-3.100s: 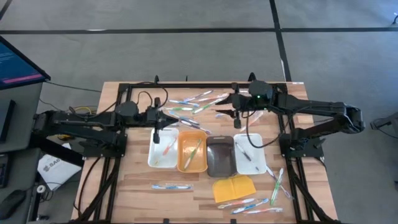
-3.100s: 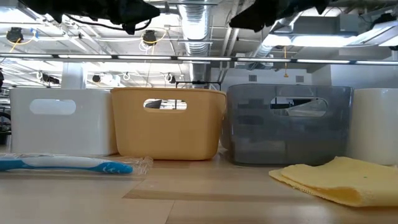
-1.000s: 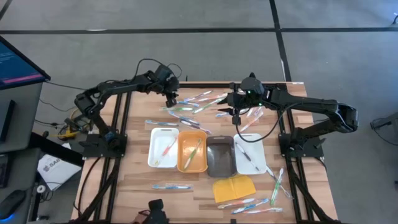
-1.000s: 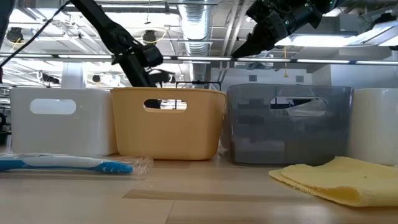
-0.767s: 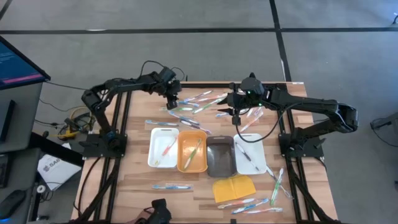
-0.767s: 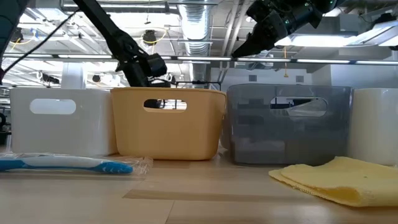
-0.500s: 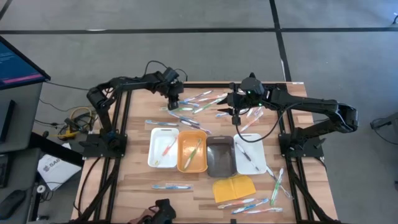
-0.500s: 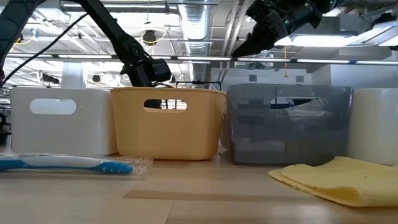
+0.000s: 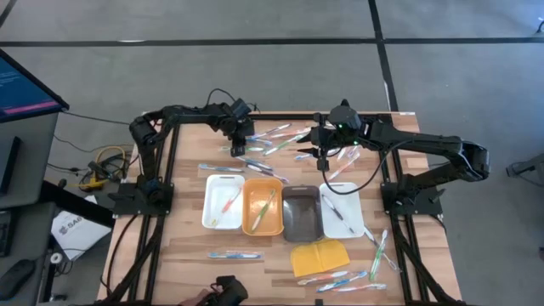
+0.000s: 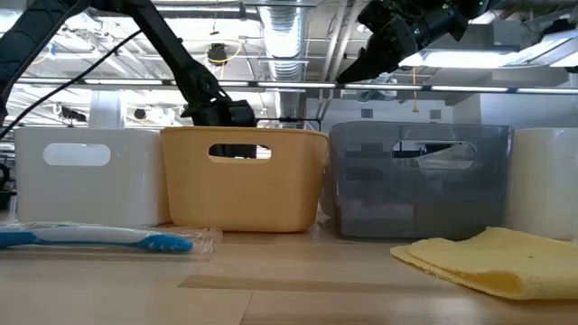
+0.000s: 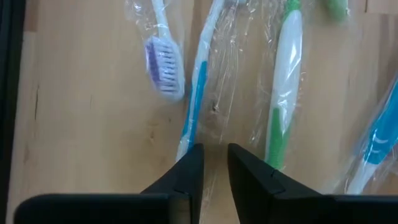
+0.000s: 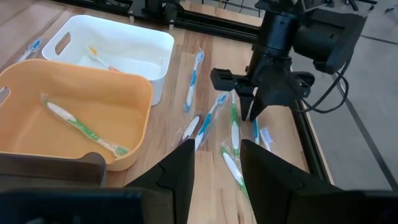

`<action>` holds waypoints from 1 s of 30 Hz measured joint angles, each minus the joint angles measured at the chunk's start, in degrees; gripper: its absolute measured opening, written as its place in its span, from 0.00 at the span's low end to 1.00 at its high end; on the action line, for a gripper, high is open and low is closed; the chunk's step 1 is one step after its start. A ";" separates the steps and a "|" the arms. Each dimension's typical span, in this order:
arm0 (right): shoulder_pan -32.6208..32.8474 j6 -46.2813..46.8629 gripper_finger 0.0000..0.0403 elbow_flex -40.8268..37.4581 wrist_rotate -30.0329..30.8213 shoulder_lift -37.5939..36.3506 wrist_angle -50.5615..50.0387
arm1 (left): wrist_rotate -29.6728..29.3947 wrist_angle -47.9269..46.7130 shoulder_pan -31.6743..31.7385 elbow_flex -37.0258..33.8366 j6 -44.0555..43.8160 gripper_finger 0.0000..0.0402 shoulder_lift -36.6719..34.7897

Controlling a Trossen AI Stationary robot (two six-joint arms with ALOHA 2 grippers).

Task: Pick & Place Toothbrushes
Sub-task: Put the blue toothbrush into the black bin

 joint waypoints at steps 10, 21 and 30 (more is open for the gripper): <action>0.00 -0.04 0.31 0.00 0.01 -0.02 -0.02 | -4.71 2.56 -2.43 -0.19 1.26 0.17 -10.05; 0.04 -0.02 0.31 0.00 0.00 -0.02 -0.79 | -1.94 4.95 -1.14 -0.36 2.48 0.20 -7.09; 0.04 -0.02 0.31 0.00 0.00 -0.02 -1.54 | -2.57 4.46 -0.70 -0.36 3.41 0.20 -1.21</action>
